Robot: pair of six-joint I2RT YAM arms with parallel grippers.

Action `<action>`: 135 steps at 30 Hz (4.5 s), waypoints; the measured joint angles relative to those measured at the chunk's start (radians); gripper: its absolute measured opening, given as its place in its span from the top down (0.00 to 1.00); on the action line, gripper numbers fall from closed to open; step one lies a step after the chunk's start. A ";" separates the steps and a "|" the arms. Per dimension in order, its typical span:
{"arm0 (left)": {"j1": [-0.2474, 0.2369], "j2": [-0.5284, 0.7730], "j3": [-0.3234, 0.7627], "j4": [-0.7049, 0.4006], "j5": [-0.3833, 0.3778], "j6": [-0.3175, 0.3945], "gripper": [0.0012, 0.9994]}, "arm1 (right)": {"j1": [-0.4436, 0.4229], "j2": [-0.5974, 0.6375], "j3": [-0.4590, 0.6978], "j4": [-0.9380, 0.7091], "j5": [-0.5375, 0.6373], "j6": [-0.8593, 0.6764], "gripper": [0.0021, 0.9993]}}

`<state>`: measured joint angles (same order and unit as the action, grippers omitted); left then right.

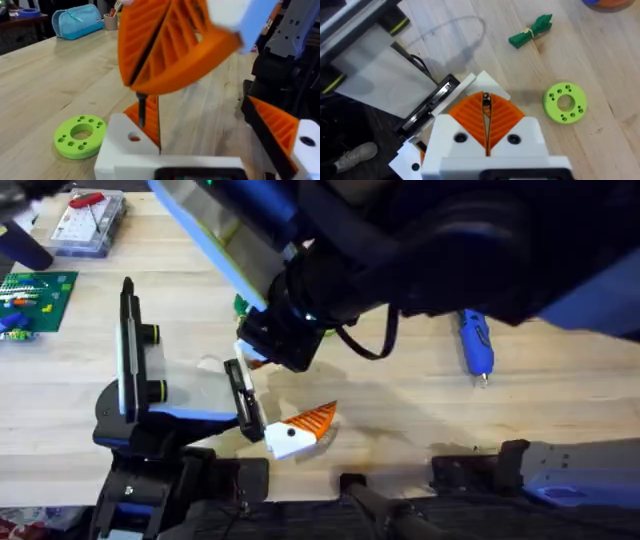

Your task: Pick up the gripper from the table and insert it into the empty holder that is missing its gripper. Then pick up a screw, insert it into the mounting hole, and use the screwdriver to tighten it. Finally, clean up the table by picking up the vegetable and placing it into the bucket.

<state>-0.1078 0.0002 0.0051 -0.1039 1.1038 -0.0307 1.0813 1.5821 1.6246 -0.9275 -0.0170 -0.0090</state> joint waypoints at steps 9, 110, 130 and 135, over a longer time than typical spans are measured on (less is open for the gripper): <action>0.000 0.000 0.000 0.000 0.000 0.000 0.01 | 0.000 0.010 0.000 0.001 -0.001 -0.011 0.99; 0.001 0.000 0.000 0.000 0.000 -0.015 0.01 | -0.017 0.071 -0.031 0.009 0.024 -0.021 0.15; 0.001 0.000 0.000 0.000 0.000 -0.004 0.60 | -0.004 0.025 -0.032 0.014 -0.003 -0.022 0.09; 0.001 0.000 0.000 0.000 0.000 0.001 0.99 | -0.004 0.025 -0.032 0.014 -0.004 -0.022 0.06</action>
<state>-0.1070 0.0002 0.0051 -0.1034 1.1042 -0.0299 1.0775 1.6073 1.5929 -0.9131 -0.0210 -0.0307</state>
